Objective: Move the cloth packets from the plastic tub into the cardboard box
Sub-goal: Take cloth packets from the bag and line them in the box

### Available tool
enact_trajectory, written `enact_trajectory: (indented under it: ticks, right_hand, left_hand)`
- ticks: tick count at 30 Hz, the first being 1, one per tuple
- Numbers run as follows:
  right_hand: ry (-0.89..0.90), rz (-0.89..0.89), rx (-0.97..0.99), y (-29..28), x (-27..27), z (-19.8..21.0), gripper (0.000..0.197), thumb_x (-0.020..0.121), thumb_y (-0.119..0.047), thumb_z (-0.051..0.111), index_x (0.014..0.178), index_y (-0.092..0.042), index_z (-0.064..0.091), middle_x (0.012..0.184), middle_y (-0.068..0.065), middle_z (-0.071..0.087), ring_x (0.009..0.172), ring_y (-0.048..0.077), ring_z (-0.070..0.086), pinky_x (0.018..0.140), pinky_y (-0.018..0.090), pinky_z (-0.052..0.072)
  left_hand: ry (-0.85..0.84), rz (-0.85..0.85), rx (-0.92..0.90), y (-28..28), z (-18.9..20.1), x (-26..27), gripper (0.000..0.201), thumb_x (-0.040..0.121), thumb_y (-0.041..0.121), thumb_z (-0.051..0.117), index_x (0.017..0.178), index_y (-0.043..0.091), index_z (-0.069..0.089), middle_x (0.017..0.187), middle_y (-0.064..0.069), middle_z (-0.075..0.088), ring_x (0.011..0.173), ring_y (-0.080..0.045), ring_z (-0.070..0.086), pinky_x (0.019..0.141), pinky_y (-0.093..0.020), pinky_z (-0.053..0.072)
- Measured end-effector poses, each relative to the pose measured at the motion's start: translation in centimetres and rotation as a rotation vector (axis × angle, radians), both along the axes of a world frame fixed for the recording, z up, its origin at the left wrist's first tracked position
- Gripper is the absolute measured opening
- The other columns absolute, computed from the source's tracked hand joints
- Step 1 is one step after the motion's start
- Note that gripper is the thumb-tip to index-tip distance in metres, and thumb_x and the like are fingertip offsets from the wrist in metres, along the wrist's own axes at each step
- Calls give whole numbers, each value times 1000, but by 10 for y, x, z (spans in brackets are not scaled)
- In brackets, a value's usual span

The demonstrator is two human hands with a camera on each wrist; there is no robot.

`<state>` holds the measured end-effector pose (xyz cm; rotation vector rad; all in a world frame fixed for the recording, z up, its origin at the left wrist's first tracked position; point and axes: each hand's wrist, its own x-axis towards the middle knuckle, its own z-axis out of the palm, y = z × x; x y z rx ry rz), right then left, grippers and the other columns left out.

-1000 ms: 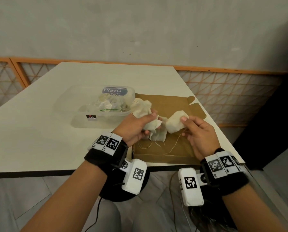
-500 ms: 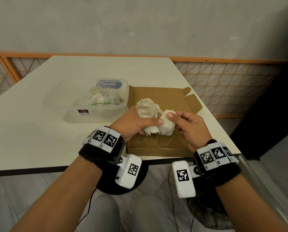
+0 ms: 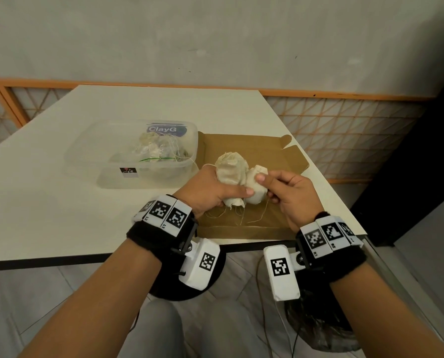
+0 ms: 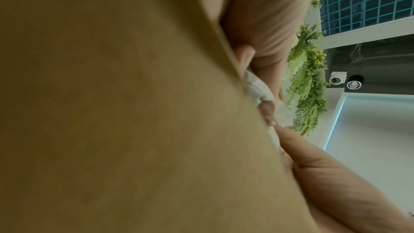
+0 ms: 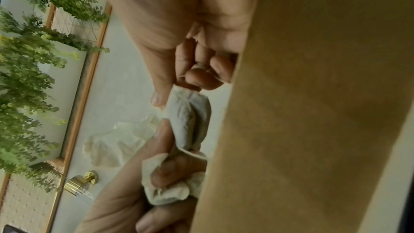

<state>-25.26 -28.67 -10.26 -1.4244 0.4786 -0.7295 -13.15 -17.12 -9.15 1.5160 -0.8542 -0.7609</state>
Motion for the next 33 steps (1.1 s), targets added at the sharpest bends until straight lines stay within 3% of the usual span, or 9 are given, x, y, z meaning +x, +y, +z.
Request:
enact_trajectory:
  ticks: [5, 9, 12, 16, 20, 23, 29, 31, 33]
  right_hand:
    - [10, 2, -3, 0, 0, -1, 10, 78, -7, 68, 70, -12, 66, 49, -8, 53, 44, 1, 42, 45, 11, 38]
    - [-22, 19, 39, 0, -1, 1, 10, 80, -3, 64, 73, -8, 65, 52, -8, 60, 45, 0, 49, 46, 11, 40]
    - [-22, 29, 45, -3, 0, -1, 7, 65, -20, 77, 69, -16, 73, 71, 5, 62, 59, 9, 48, 55, 19, 39]
    - [-21, 77, 71, -3, 3, -7, 58, 37, -46, 89, 82, -12, 74, 85, 16, 62, 67, 16, 49, 55, 18, 42]
    - [-18, 96, 88, -4, 1, -3, 39, 46, -42, 87, 73, -17, 76, 76, 5, 68, 71, 20, 49, 58, 21, 43]
    - [-30, 68, 94, -4, 0, -2, 48, 37, -50, 88, 71, -18, 76, 75, 5, 68, 78, 25, 50, 67, 31, 42]
    - [14, 87, 92, 3, -3, 4, 16, 58, -28, 74, 67, -15, 74, 74, 8, 63, 72, 22, 48, 60, 26, 40]
    - [37, 94, 35, 4, -4, 7, 12, 70, -20, 71, 80, -14, 71, 74, 3, 65, 67, 10, 54, 58, 19, 42]
    - [123, 106, -116, 3, -5, 14, 14, 79, -13, 67, 93, -14, 68, 82, 8, 68, 73, 4, 62, 67, 16, 50]
  left_hand:
    - [91, 27, -60, 2, 1, 2, 7, 83, 14, 69, 79, 16, 64, 58, 6, 63, 43, -5, 55, 36, -12, 34]
    - [44, 19, -30, 1, 0, 2, 12, 77, 4, 74, 82, 13, 66, 67, -1, 64, 49, -6, 57, 38, -14, 36]
    - [69, 7, -36, 1, 1, 2, 11, 79, 10, 73, 88, 11, 68, 72, -4, 66, 52, -6, 57, 39, -13, 37]
    - [109, 20, -66, 1, 1, 2, 11, 82, 23, 71, 88, 14, 70, 78, -7, 67, 60, -15, 57, 43, -19, 40]
    - [116, 22, -63, 0, -1, 4, 12, 80, 14, 73, 73, 22, 69, 69, 1, 68, 62, -17, 58, 46, -20, 42]
    - [112, 17, -58, 1, 1, 3, 12, 80, 11, 73, 75, 21, 68, 64, 4, 66, 56, -13, 58, 45, -19, 41]
    - [109, 29, -71, 1, 0, 1, 8, 80, 17, 73, 73, 20, 69, 67, 1, 66, 57, -11, 57, 43, -17, 39]
    - [110, 28, -73, 1, -1, 2, 12, 78, 14, 74, 70, 20, 69, 66, 1, 66, 56, -10, 58, 45, -17, 40]
    - [109, 17, -73, 1, 0, 2, 11, 78, 12, 74, 72, 19, 69, 65, 2, 67, 56, -9, 61, 46, -18, 43]
